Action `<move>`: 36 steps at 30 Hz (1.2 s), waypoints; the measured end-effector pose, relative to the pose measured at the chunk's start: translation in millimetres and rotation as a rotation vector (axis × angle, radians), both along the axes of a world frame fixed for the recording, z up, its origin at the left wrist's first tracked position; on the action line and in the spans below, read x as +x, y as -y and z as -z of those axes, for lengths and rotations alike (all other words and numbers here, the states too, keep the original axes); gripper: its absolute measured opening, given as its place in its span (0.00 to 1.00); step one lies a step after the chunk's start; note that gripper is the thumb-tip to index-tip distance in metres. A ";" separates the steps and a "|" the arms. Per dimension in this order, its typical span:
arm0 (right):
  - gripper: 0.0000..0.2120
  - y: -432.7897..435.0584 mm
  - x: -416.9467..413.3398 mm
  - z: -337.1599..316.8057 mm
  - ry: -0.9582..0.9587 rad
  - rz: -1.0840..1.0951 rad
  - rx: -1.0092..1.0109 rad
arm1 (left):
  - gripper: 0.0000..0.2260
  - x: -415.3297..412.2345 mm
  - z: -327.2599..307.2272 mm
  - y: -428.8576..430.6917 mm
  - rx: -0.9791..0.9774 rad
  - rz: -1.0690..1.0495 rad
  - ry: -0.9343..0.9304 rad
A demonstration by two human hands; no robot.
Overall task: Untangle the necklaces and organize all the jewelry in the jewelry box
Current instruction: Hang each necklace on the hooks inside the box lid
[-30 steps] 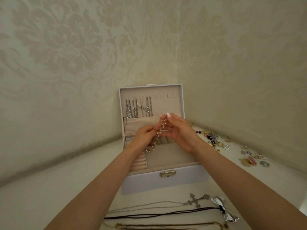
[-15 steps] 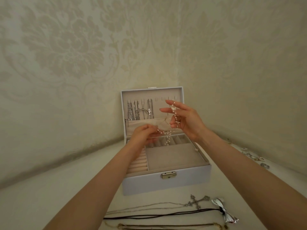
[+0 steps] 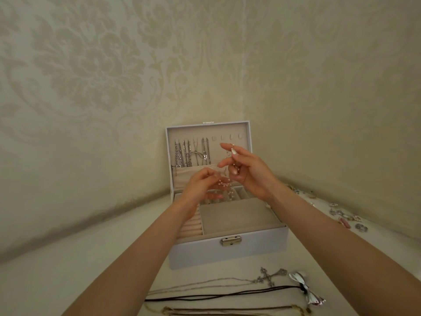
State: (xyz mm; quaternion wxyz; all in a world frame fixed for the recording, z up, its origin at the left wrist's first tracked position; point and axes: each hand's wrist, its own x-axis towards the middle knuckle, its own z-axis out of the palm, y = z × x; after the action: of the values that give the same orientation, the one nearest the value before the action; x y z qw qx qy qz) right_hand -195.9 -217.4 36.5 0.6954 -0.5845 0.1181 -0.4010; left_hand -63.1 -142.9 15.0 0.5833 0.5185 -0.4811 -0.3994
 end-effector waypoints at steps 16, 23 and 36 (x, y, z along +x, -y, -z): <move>0.10 -3.5 -12.2 -8.4 -0.128 -0.012 0.128 | 0.05 2.5 -0.2 5.5 -0.141 -0.440 0.025; 0.11 2.9 -18.9 -1.8 -0.182 0.146 0.099 | 0.06 5.6 -10.6 -0.3 -0.110 -0.260 -0.211; 0.10 16.9 -20.5 -15.5 -0.146 0.091 0.031 | 0.09 21.6 -30.9 12.1 0.089 0.018 0.220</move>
State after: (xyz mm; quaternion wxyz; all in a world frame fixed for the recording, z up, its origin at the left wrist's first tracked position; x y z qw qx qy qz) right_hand -216.5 -234.4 52.1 0.6749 -0.5952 0.2013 -0.3868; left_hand -41.6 -155.0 45.8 0.4997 0.5801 -0.5289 -0.3662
